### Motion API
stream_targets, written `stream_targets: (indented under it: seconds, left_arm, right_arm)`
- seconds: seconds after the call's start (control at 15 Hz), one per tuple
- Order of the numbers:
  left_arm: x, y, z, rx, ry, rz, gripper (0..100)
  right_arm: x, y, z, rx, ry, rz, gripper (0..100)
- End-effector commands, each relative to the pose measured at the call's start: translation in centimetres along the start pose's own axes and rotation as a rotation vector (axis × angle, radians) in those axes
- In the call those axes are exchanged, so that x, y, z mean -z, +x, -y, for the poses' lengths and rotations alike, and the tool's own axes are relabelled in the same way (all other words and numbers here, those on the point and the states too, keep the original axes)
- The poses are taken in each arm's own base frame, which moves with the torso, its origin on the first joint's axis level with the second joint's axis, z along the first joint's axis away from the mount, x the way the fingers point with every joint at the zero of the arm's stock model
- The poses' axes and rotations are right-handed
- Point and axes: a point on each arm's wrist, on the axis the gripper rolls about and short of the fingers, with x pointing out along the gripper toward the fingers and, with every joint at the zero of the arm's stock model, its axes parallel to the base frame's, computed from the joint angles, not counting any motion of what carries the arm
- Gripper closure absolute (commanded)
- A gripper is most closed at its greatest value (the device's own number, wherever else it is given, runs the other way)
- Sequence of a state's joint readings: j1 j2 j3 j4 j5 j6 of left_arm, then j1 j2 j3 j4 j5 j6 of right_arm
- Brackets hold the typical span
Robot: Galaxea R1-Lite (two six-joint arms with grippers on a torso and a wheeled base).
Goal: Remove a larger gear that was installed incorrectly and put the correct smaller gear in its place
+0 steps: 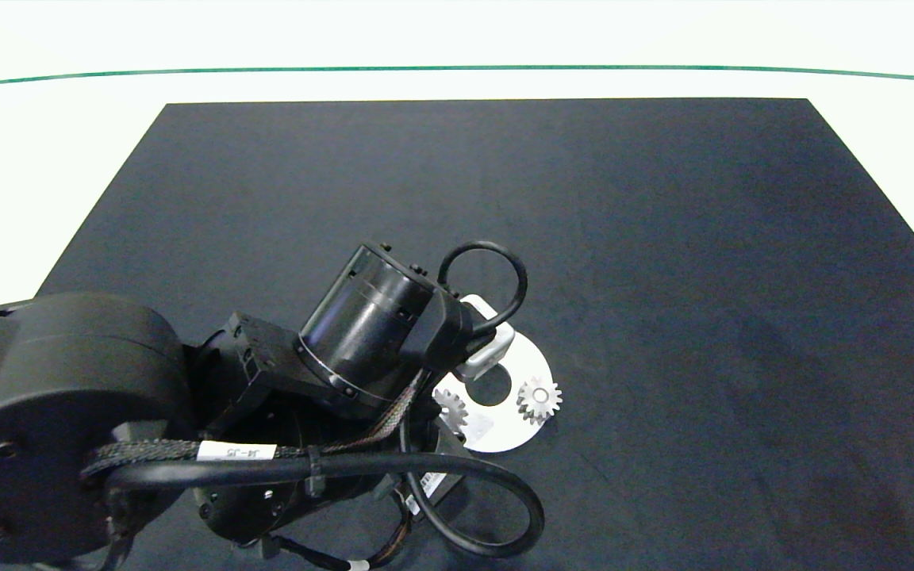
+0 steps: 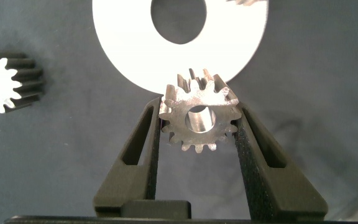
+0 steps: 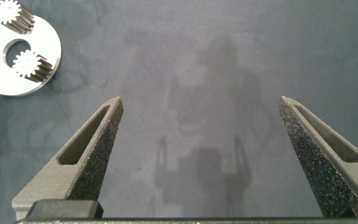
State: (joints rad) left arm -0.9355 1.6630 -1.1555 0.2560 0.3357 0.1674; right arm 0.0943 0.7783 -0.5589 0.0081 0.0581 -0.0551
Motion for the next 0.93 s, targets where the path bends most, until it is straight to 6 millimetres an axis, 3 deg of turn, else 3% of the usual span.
stream_targets:
  seconds: [0.07, 0.93]
  left_arm:
    - [0.0, 1.4, -0.7, -0.024, -0.009, -0.033, 78]
    - [-0.2, 2.7, -0.5, -0.024, -0.008, -0.055, 78]
  right_arm:
    - [0.2, 0.0, 0.0, -0.009, 0.000, -0.005, 0]
    - [0.9, 0.2, -0.1, -0.016, 0.016, -0.028, 0]
